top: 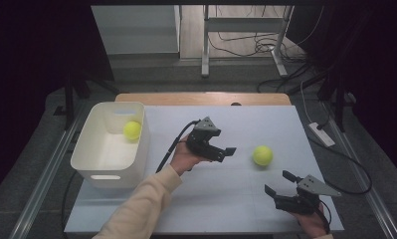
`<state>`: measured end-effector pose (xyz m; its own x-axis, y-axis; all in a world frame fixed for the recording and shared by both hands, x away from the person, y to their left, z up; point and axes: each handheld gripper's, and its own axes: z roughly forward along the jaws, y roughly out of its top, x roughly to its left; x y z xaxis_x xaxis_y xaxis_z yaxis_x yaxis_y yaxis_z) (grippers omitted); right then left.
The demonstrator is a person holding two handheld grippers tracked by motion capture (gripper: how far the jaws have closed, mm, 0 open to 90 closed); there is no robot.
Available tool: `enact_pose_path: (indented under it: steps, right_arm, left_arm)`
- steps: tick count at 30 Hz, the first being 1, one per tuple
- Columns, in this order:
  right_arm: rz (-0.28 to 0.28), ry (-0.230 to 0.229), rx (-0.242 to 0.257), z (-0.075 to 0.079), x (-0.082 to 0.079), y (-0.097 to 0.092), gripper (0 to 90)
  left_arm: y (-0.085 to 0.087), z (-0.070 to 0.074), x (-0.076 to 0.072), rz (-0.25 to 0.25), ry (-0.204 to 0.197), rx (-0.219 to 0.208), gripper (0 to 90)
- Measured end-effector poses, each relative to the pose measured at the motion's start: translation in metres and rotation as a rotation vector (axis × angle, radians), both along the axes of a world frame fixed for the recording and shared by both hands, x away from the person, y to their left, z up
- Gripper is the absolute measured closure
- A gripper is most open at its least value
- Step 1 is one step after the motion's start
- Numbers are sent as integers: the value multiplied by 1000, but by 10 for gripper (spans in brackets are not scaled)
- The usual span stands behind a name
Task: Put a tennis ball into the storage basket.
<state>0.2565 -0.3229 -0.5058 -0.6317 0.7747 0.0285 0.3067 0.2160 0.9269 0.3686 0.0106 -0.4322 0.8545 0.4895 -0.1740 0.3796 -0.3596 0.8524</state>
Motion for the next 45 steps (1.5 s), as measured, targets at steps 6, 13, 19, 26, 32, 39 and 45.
enact_pose_path:
  steps: [6,13,19,26,32,39,45]
  right_arm:
    - [7,-3,-1,1,-1,0,127]
    - [9,-4,0,0,-1,-1,127]
    - [7,-6,3,1,-2,-1,127]
    - [11,-3,1,0,-1,0,127]
    - [16,-3,-2,0,-1,1,127]
    - [13,-6,1,1,-1,1,127]
    - [11,-8,7,2,1,1,126]
  left_arm:
    - [-5,-1,3,-6,-2,8,126]
    - [-13,-4,7,-11,13,1,132]
    - [-19,-8,12,-9,19,13,132]
    - [-21,-10,15,-6,7,-4,138]
    - [-28,-15,21,1,21,20,138]
    - [-36,-19,25,-14,26,21,137]
    - [-45,-24,28,-23,34,26,138]
